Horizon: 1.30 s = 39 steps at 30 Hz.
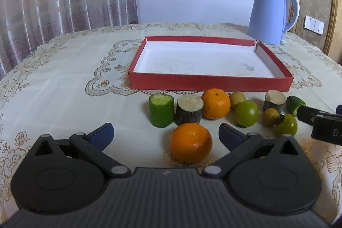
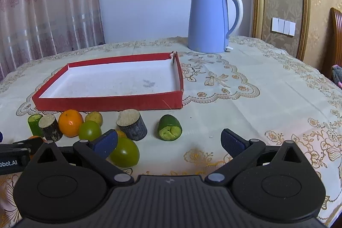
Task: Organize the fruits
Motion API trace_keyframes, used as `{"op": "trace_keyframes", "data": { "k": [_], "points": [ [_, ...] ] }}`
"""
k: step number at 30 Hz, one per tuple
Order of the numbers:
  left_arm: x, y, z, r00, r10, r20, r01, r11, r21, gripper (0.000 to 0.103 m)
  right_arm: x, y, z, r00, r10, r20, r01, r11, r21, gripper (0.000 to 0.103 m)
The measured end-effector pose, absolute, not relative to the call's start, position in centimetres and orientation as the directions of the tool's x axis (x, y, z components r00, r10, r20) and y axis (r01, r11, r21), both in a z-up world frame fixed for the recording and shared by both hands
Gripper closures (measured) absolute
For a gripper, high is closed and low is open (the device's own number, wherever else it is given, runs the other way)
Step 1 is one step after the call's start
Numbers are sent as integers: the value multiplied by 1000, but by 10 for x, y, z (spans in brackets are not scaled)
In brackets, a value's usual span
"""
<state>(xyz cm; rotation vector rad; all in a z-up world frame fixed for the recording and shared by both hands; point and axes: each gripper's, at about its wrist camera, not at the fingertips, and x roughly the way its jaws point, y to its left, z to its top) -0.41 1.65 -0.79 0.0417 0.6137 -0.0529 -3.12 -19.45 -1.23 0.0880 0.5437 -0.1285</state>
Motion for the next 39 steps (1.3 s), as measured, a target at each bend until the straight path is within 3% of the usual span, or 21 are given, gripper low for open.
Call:
{"op": "trace_keyframes", "data": {
  "k": [13,39],
  "points": [
    [0,24,-6,818,-27,-575,17,1000,-23,0,-30,-192,-16,841,-76,-536,129,990,62,0],
    [0,15,-9,812,-30,-582,43,999,8,0,-31,-192,-15,841,-68,-537,122,990,65,0]
  ]
}}
